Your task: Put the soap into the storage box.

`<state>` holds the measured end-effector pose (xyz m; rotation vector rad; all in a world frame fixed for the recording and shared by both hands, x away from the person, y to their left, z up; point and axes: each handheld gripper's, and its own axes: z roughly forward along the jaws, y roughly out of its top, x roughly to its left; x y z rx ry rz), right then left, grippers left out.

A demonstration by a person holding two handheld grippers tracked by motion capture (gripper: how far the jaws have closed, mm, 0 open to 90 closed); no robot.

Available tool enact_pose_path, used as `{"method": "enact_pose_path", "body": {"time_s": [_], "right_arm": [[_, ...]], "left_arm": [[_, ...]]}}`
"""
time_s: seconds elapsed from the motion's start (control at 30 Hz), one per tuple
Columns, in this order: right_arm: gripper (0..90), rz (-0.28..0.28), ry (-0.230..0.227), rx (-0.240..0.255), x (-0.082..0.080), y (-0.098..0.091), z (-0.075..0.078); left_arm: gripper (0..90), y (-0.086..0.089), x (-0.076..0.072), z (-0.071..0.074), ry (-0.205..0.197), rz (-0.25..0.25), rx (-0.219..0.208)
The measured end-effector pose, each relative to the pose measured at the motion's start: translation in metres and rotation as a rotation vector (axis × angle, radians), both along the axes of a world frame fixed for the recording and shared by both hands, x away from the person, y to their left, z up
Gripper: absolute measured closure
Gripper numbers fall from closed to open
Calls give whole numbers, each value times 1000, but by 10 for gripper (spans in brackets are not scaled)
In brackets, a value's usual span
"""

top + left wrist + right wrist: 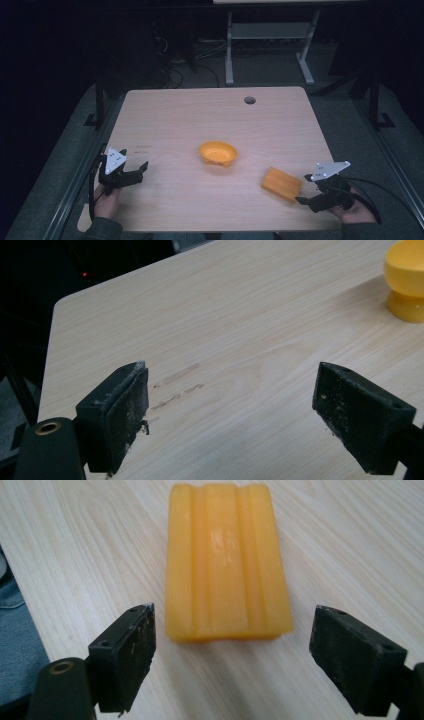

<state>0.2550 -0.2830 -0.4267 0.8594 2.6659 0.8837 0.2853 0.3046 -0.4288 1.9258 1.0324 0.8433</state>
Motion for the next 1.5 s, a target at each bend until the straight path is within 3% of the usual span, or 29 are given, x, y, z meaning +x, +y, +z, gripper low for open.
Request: {"method": "enact_pose_path", "body": {"time_s": [0.27, 0.77, 1.1, 1.5], "right_arm": [[175, 32, 15, -17, 12, 17, 4], [173, 108, 40, -136, 33, 50, -4], [169, 109, 55, -163, 42, 59, -10], [168, 117, 91, -157, 49, 61, -16]], "left_arm": [[141, 2, 0, 1, -4, 6, -7], [141, 1, 0, 0, -2, 3, -6], [141, 2, 1, 1, 4, 5, -8], [141, 2, 0, 0, 5, 4, -10]]}}
